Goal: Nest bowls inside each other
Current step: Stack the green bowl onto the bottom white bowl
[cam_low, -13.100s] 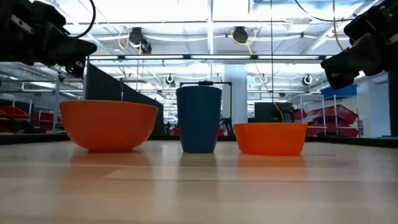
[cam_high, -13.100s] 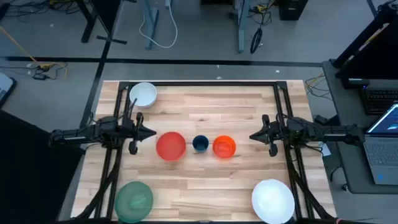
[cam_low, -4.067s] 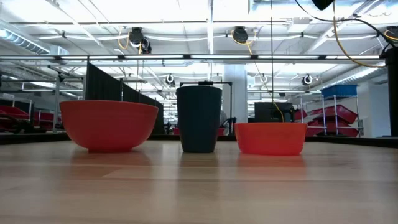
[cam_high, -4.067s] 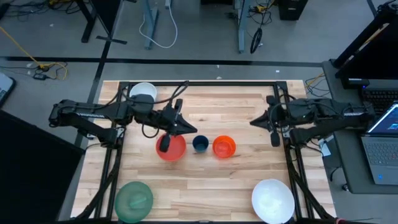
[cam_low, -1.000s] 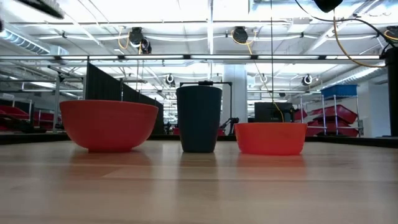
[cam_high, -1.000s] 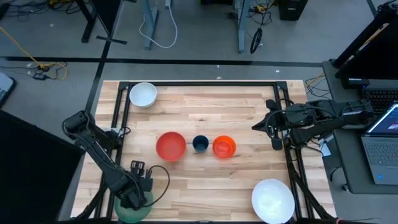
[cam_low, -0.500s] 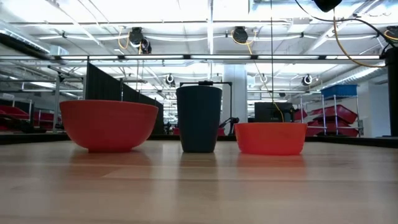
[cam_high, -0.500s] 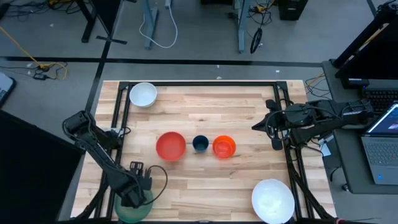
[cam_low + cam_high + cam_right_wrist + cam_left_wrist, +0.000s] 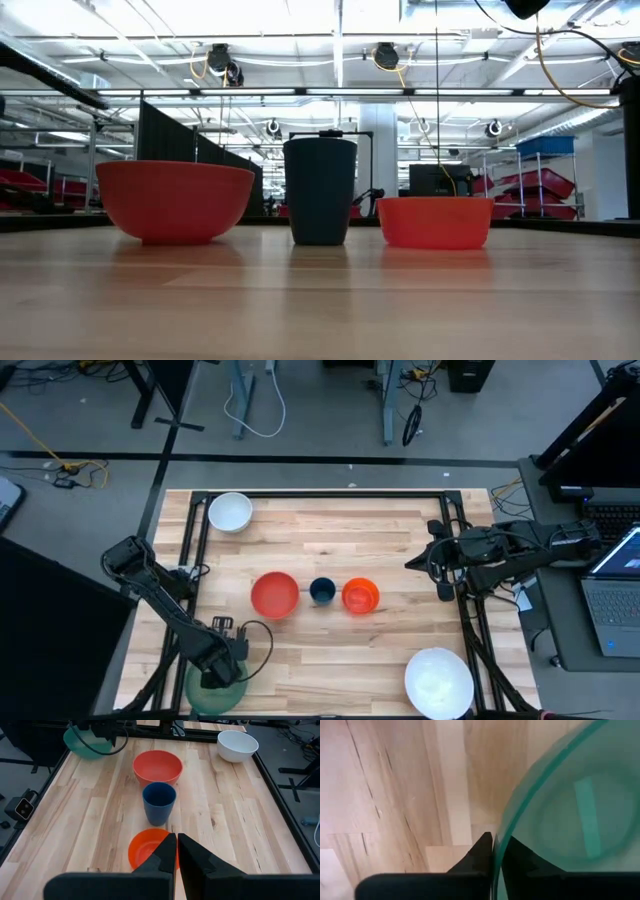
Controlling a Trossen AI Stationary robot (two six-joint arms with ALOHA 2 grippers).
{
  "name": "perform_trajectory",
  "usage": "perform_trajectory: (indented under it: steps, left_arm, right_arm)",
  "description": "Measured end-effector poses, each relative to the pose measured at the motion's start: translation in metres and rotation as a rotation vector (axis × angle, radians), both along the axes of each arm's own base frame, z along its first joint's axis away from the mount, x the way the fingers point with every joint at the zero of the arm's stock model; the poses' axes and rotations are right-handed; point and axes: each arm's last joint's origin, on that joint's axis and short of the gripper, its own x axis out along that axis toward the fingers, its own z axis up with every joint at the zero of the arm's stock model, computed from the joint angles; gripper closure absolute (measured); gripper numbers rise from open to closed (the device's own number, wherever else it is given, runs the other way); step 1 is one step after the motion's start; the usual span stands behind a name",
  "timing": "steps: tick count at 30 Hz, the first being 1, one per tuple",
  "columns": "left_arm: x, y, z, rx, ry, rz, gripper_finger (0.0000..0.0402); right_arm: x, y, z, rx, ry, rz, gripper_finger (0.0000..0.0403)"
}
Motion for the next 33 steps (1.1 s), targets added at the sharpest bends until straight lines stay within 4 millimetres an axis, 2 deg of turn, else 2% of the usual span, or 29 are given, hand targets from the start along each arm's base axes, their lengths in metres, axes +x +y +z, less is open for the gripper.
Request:
perform_trajectory:
  steps: [6, 10, 19, 25, 33]
  left_arm:
    - [0.004, 0.004, 0.001, -0.026, 0.022, 0.016, 0.0398]
    - [0.009, 0.004, 0.013, -0.066, -0.003, 0.020, 0.0401]
    - [0.017, 0.005, 0.058, -0.149, -0.098, 0.039, 0.0401]
    - [0.028, 0.011, 0.091, -0.184, -0.152, 0.031, 0.0401]
    - [0.056, 0.036, 0.137, -0.094, -0.331, 0.030, 0.0401]
  right_arm:
    - [0.000, 0.000, 0.000, 0.000, 0.000, 0.000, 0.0403]
    - [-0.001, 0.001, -0.001, 0.012, 0.017, 0.024, 0.0403]
    - [-0.005, 0.002, -0.007, 0.067, 0.097, 0.051, 0.0403]
    - [-0.009, 0.005, -0.011, 0.168, 0.163, 0.108, 0.0403]
    - [-0.012, 0.018, -0.014, 0.174, 0.217, 0.199, 0.0403]
